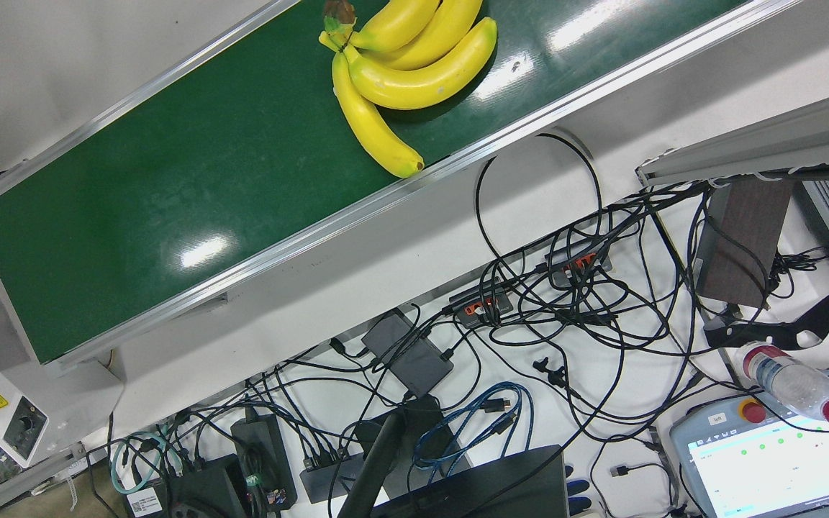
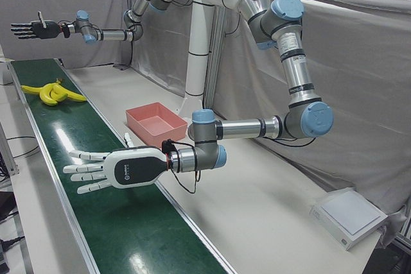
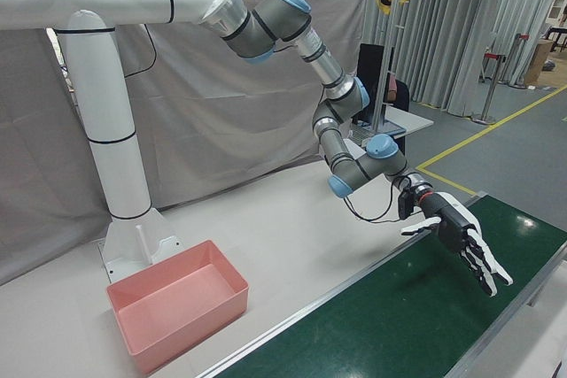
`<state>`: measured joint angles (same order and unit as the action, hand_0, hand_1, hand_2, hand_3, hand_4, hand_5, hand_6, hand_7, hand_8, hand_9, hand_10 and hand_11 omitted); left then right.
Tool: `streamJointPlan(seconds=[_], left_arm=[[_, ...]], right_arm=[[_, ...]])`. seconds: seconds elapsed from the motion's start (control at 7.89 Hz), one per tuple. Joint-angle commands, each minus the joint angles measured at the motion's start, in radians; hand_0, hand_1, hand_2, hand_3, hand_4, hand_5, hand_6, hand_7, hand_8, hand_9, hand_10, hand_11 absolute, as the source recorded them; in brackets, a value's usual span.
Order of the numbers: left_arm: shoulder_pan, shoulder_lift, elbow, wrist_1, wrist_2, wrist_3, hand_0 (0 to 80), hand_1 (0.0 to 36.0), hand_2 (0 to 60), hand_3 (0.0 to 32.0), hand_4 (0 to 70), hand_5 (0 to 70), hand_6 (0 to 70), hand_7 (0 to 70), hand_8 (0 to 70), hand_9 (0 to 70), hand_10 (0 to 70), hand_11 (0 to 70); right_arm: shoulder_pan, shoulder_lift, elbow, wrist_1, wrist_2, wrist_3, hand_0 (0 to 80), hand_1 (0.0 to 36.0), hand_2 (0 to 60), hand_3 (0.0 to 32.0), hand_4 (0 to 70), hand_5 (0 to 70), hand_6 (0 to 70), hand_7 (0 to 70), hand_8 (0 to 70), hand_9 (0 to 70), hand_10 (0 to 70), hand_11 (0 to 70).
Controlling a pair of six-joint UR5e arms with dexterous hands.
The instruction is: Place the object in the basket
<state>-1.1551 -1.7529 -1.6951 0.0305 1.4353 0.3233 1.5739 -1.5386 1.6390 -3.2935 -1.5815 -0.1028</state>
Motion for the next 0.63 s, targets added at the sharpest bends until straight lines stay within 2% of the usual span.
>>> streamJointPlan(seconds=[0.0, 0.13, 0.51], left_arm=[[-0.003, 0.001, 0.000, 0.000, 0.001, 0.002, 59.4, 17.3, 0.0, 11.0, 12.1, 13.0, 0.6, 7.1, 8.6, 10.6, 3.6, 7.6], [-0.005, 0.003, 0.000, 0.002, 0.001, 0.002, 59.3, 17.3, 0.0, 11.8, 11.5, 12.9, 0.5, 7.1, 8.6, 10.5, 3.7, 7.7], [-0.003, 0.001, 0.000, 0.002, 0.001, 0.002, 59.7, 17.7, 0.0, 11.2, 12.4, 12.9, 0.6, 7.0, 8.7, 10.5, 3.9, 7.9]], right_arm=[[0.000, 0.000, 0.001, 0.000, 0.000, 0.000, 0.0, 0.0, 0.0, 0.0, 0.0, 0.0, 0.0, 0.0, 0.0, 0.0, 0.0, 0.0], [0.000, 0.000, 0.001, 0.000, 0.000, 0.000, 0.0, 0.0, 0.0, 0.0, 0.0, 0.0, 0.0, 0.0, 0.0, 0.0, 0.0, 0.0], [0.002, 0.000, 0.002, 0.000, 0.000, 0.000, 0.0, 0.0, 0.0, 0.0, 0.0, 0.0, 0.0, 0.0, 0.0, 0.0, 0.0, 0.0]])
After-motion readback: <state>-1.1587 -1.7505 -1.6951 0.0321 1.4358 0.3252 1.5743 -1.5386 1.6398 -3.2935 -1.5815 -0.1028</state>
